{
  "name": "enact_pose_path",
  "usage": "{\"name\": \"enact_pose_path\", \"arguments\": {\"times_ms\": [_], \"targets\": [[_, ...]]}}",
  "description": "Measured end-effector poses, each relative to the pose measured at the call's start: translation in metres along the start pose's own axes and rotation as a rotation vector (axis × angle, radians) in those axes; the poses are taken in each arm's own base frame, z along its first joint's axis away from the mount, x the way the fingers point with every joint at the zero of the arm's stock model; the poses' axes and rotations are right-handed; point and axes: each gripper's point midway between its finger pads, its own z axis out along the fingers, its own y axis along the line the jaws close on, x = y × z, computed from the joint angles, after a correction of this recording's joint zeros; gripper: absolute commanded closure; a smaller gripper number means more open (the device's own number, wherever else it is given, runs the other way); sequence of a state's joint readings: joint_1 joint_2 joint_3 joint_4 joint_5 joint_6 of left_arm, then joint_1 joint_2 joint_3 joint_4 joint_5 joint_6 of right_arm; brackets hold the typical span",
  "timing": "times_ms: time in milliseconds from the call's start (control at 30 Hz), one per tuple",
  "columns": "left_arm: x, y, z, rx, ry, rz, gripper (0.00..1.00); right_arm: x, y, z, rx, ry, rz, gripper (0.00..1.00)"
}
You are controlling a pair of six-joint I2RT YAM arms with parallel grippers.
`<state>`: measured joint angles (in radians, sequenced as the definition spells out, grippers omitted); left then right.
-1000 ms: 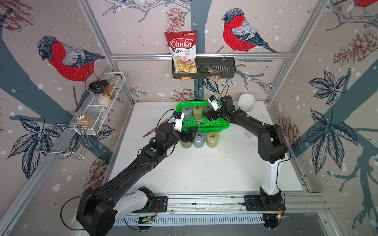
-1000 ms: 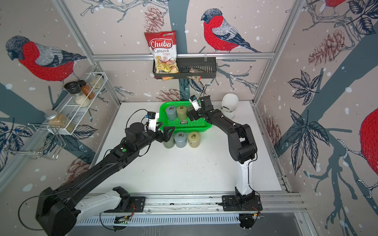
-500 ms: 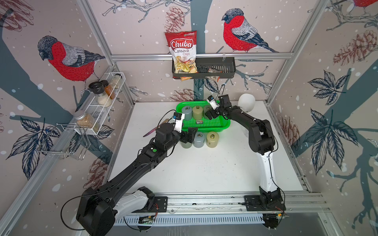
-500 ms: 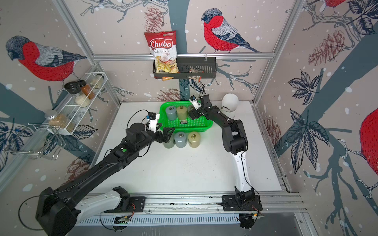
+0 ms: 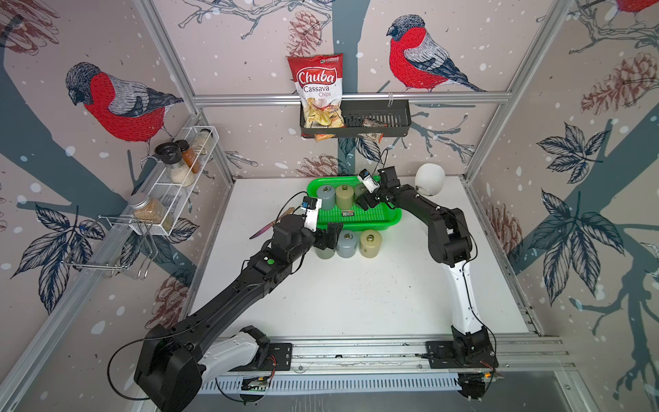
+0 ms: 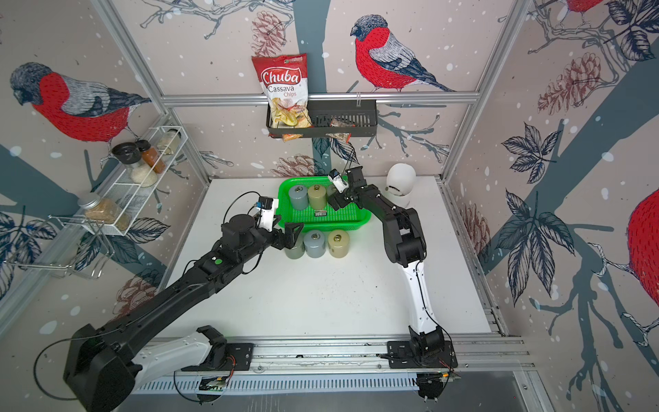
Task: Take the tea canister out of the basket
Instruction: Pick up the tea canister from the basket.
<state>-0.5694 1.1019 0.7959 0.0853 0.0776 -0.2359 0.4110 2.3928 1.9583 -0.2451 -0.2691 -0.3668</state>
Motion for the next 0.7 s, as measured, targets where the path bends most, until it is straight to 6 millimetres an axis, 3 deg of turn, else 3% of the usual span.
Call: {"name": "enact_pose_path", "arguments": {"times_ms": [700], "targets": [[0.0079,0.0072,0.0072,-0.019,0.026,-0.001,0.03,-0.0013,0.0061,0.0078,-0.064,-0.079,-0.083,0.01]]}}
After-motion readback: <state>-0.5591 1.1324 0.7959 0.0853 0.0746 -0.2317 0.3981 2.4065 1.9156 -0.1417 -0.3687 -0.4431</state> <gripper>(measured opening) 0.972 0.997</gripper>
